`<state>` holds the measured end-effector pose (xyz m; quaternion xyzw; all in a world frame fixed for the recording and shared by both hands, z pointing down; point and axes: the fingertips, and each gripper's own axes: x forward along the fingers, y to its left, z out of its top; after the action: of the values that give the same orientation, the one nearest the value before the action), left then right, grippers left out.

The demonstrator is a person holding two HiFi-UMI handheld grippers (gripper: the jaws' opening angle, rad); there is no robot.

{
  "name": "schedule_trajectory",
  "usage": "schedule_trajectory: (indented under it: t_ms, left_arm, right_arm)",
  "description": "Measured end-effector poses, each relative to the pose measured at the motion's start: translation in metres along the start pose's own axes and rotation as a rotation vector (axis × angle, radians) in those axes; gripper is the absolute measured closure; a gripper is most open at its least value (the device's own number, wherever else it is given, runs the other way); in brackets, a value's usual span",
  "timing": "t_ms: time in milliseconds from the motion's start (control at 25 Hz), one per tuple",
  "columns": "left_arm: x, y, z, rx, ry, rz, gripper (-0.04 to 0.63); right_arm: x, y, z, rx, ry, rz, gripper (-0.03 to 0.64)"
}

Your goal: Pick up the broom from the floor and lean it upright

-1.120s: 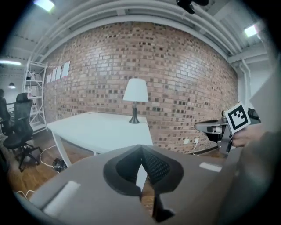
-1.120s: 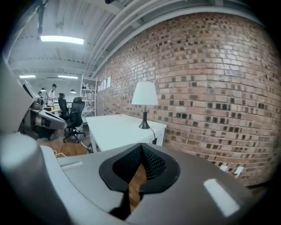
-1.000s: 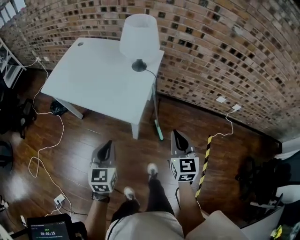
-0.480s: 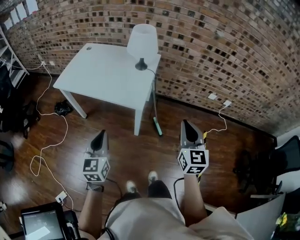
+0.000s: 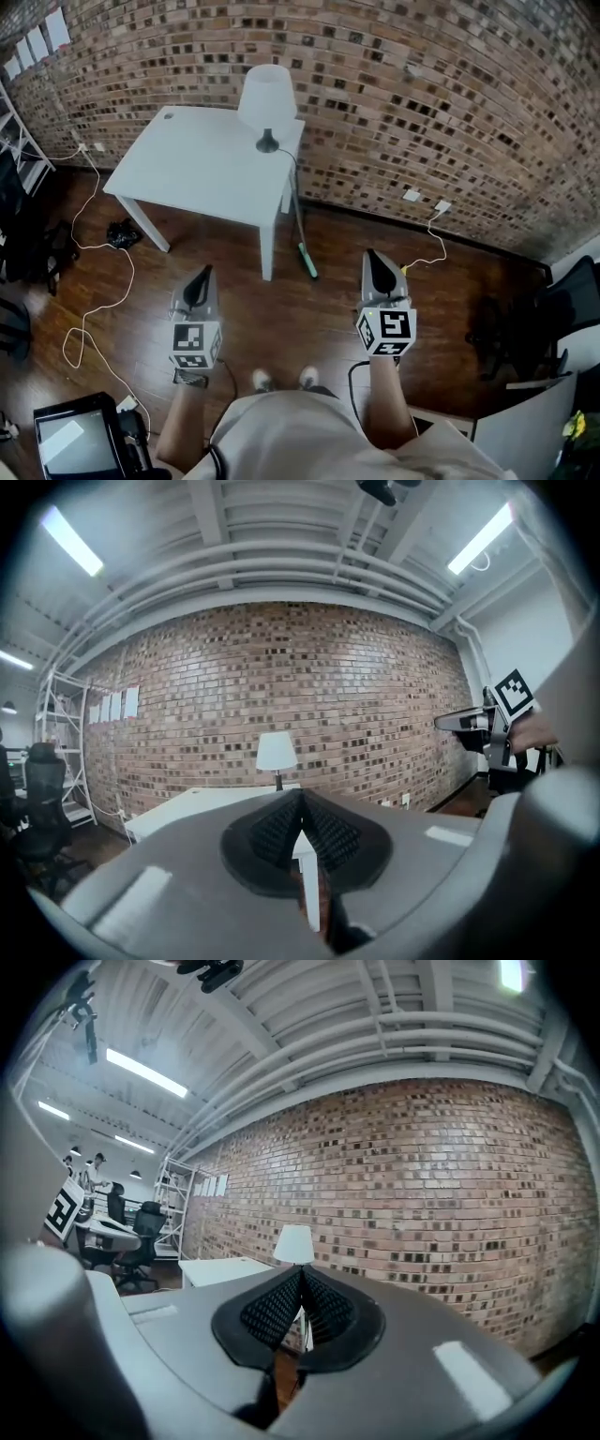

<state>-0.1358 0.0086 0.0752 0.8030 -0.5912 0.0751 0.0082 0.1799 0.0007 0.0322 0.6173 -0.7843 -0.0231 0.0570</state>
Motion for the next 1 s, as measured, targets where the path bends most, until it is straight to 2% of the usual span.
schedule_trajectory:
  t_ms: [320, 720, 1000]
  left_arm:
    - [0.007, -0.043, 0.005, -0.004, -0.007, -0.040, 0.595]
    - [0.006, -0.060, 0.002, -0.009, 0.008, -0.041, 0.595]
    - [-0.001, -0.056, -0.003, -0.018, 0.023, -0.037, 0.595]
  right_arm:
    - [-0.016, -0.012, -0.015, 0.001, 0.031, 0.032, 0.603]
    - [-0.011, -0.014, -0.015, -0.018, 0.030, 0.053, 0.604]
    - [-0.013, -0.012, -0.019, 0.000, 0.050, 0.035, 0.603]
